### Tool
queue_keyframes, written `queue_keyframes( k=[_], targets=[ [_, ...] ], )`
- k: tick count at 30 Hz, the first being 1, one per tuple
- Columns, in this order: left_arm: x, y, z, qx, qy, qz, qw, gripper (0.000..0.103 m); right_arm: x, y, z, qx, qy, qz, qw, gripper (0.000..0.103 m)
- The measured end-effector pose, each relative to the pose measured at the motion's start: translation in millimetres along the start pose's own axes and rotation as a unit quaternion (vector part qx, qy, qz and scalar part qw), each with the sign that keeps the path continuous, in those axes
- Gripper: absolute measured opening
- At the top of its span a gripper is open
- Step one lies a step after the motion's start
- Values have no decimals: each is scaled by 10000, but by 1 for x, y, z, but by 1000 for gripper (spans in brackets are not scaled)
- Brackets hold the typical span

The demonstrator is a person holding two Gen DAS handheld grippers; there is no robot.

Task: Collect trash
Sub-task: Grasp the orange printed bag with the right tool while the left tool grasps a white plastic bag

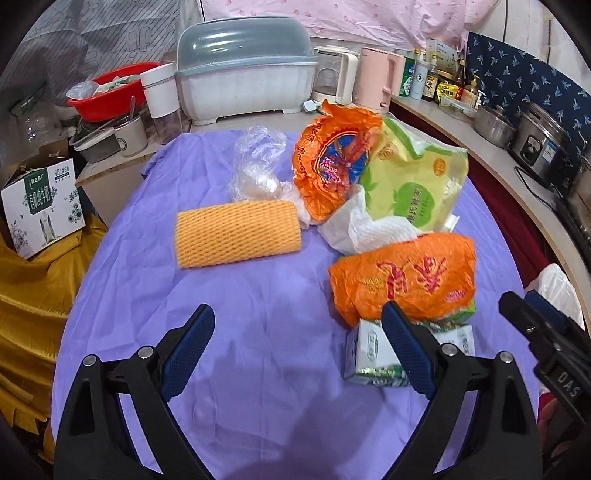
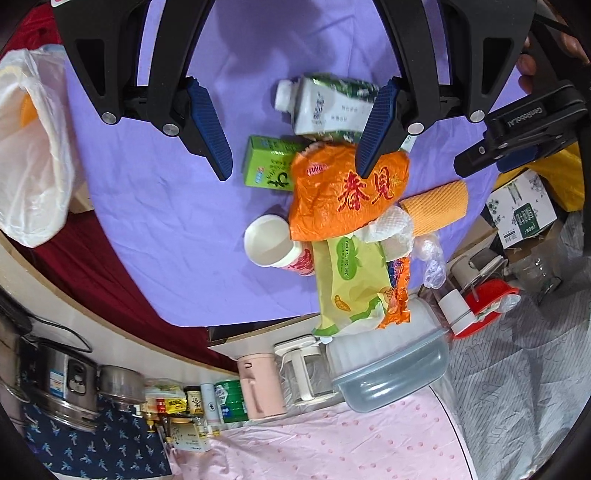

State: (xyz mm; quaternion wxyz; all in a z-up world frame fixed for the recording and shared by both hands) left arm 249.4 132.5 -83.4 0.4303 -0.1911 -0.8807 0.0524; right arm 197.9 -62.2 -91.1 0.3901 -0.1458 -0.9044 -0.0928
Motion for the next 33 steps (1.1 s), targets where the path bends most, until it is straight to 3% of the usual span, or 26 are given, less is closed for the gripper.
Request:
queue_keyframes(
  k=[9,18,20,21,22,23,28,33],
  targets=[
    [-34,-8,-33,76,62,460,9989,91,-46,18,-13,39,185,-161,9997,63],
    [-75,-21,-60,67,187,702,9973,90,-62,26,-4,47,350,-422,9985,30],
    [-82,-22,-62,63,200,698,9973,83,-61,26,-3,73,342,-442,9984,23],
    [-85,-23,-62,58,236,727,9971,70,-60,26,-3,79,347,-457,9983,11],
    [-87,-24,-61,55,287,780,9965,58,-59,26,-2,92,369,-472,9982,9],
    [-89,-25,-59,76,350,823,9960,53,-57,26,-2,91,360,-495,9981,9],
    [-84,-30,-50,40,415,960,9945,11,-42,21,0,90,249,-538,9982,8],
    [-64,-33,-40,3,335,945,9950,7,-19,11,-3,58,86,-515,9986,8]
  ],
)
Point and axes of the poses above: each gripper's, at about its wrist camera, not at the fingertips, and x roughly against the way its jaws point, y to its left, z to its underside, the point moved 6 cm from there along -x, roughly the way its jaws point, and after that the axes turned 15 degrees about z, right-handed, at the moved point
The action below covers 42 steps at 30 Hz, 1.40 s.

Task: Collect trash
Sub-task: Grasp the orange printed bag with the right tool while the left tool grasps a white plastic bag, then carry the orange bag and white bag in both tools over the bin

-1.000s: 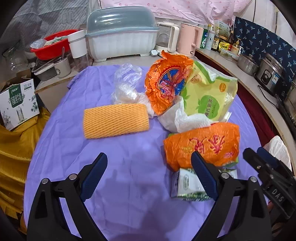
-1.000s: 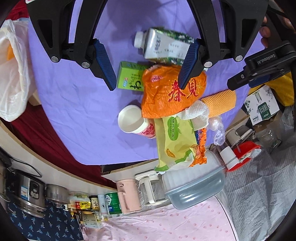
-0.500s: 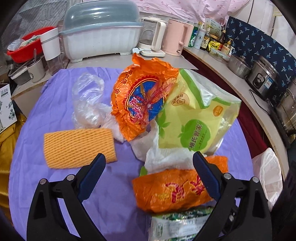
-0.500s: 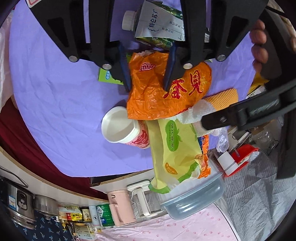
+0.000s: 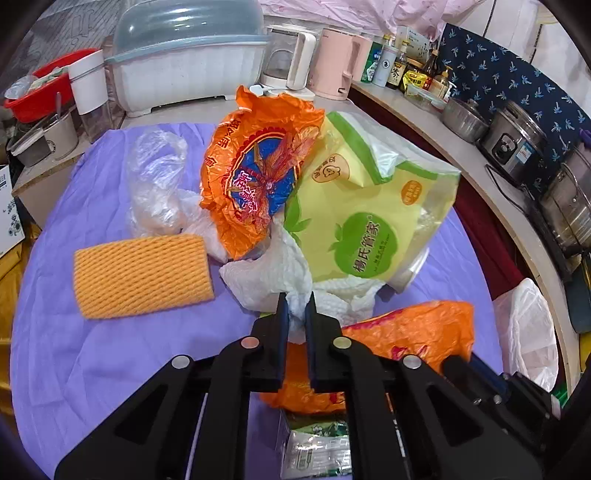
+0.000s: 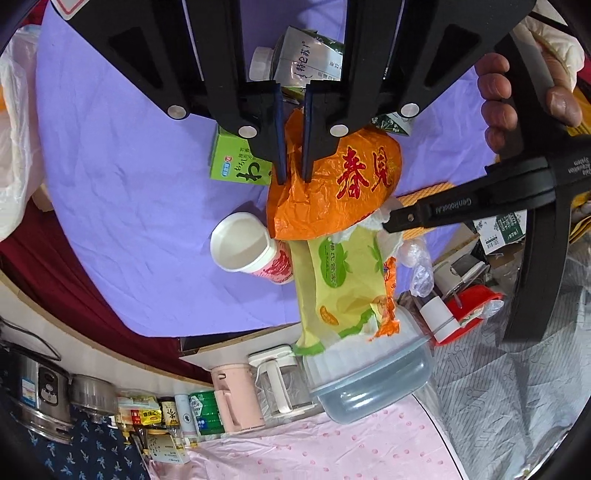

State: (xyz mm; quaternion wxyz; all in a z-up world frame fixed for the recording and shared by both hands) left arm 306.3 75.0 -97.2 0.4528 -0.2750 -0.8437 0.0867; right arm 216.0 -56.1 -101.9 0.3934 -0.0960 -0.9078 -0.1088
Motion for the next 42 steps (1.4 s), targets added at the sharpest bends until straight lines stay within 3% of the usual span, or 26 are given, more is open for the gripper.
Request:
queue_keyframes(
  k=[25,33,42],
  targets=[
    [129,-78,26,-306,-863,166,9957,7,150,-96,-13,-736,-1240,528,9881,8],
    [142,-120,31,-614,-923,341,9933,7,178,-131,-10,-977,-1446,777,9816,8],
    [130,-187,39,-1060,-816,662,9888,7,209,-182,1,-1298,-1613,1133,9717,8]
  ],
)
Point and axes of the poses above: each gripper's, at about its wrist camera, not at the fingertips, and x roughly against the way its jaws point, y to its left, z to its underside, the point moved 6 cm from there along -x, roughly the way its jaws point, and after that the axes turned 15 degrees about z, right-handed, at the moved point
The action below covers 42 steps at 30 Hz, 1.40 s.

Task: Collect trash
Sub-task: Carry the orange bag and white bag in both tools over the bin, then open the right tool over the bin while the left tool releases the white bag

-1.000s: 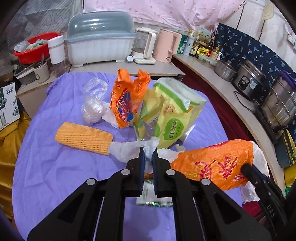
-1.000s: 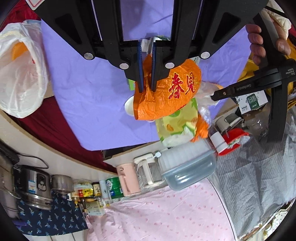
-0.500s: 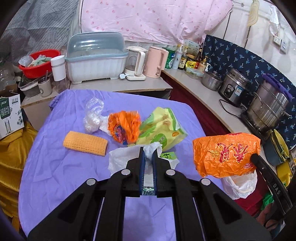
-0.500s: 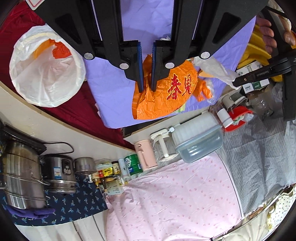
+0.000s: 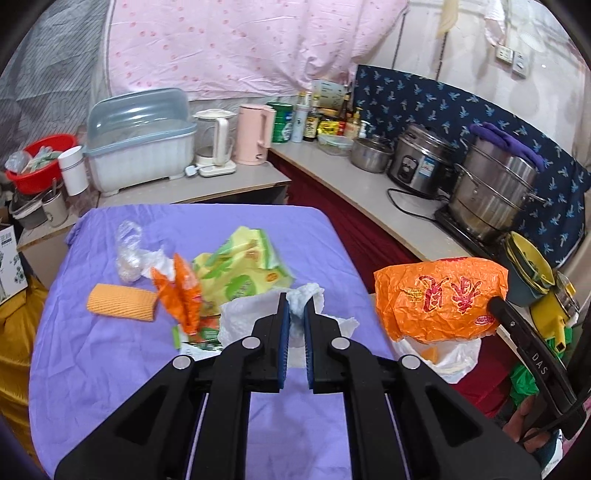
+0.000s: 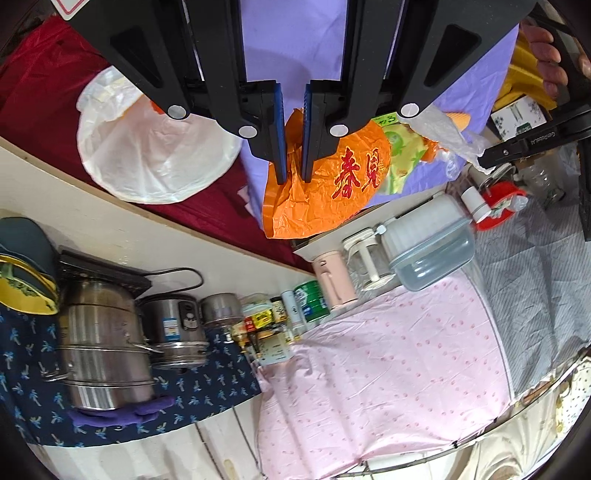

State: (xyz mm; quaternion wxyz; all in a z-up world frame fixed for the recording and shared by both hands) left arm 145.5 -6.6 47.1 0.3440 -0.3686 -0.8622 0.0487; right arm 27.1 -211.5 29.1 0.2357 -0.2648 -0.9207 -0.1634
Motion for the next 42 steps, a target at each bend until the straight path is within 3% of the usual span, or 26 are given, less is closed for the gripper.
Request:
queue_keyframes(
  k=[21,32,42],
  targets=[
    [-82,-141,24,-947,625,748,9907,7,15,-136,3,-655,-31,845,9943,8],
    [-126,-185,40,-1371,865,1047,9812,7,1,-173,13,-770,92,1250,9891,8],
    [-179,-205,46,-1547,1074,1053,9764,8,-22,-190,16,-679,151,1857,9801,8]
  ],
)
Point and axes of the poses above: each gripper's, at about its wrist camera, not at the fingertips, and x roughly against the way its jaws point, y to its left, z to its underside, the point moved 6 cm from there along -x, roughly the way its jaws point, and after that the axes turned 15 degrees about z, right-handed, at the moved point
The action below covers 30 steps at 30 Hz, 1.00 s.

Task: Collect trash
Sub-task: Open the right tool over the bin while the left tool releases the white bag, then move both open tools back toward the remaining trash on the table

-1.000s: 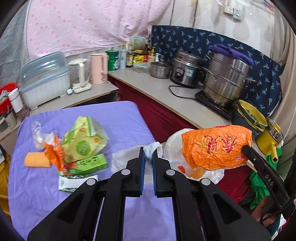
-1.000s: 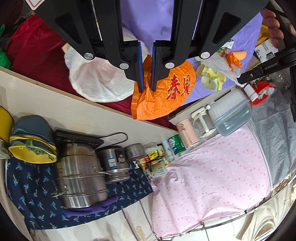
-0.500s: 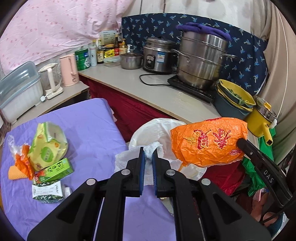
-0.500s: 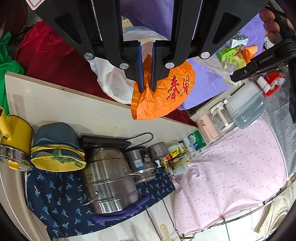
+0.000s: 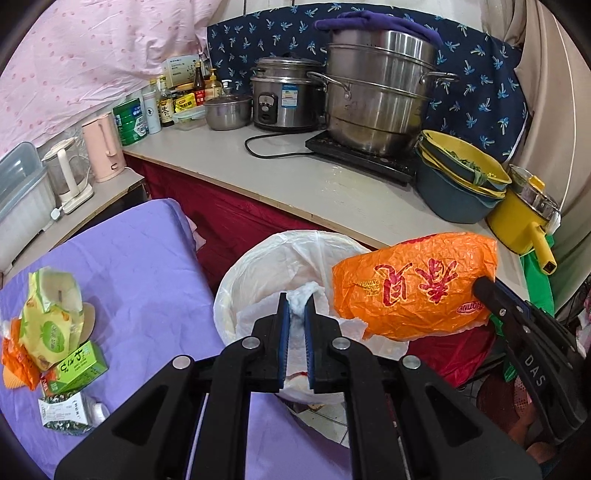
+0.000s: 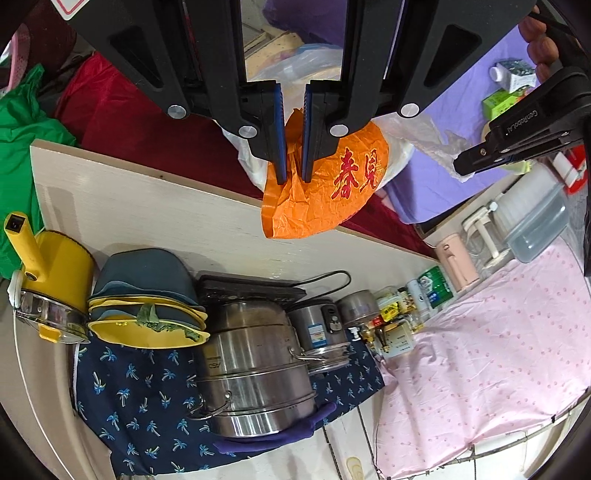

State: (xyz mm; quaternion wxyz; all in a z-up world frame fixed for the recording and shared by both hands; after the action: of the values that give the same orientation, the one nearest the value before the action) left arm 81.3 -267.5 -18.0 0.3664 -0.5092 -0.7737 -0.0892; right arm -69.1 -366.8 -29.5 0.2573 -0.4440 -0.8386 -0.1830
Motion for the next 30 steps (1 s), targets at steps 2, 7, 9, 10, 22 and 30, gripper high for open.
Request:
queue_keyframes(
  k=[2,7,9,10,22,30],
  targets=[
    [-9,0,-2,-12,48,-13,10000,8,-9,1,0,-8,61,15,10000,8],
    [-28,4,-5,-41,119,-73,9999,9,-31,9,3,4,232,-11,9997,8],
    [-34,5,-5,-56,160,-78,9998,10,-39,16,5,42,312,-63,9995,8],
    [-36,6,-5,-59,183,-102,9998,12,-44,19,7,70,364,-78,9993,9],
    [-23,29,6,179,118,-582,9981,67,-37,32,15,47,461,-400,9981,38],
    [1,44,22,387,127,-828,9957,69,-13,34,20,123,430,-514,9977,49]
  ],
)
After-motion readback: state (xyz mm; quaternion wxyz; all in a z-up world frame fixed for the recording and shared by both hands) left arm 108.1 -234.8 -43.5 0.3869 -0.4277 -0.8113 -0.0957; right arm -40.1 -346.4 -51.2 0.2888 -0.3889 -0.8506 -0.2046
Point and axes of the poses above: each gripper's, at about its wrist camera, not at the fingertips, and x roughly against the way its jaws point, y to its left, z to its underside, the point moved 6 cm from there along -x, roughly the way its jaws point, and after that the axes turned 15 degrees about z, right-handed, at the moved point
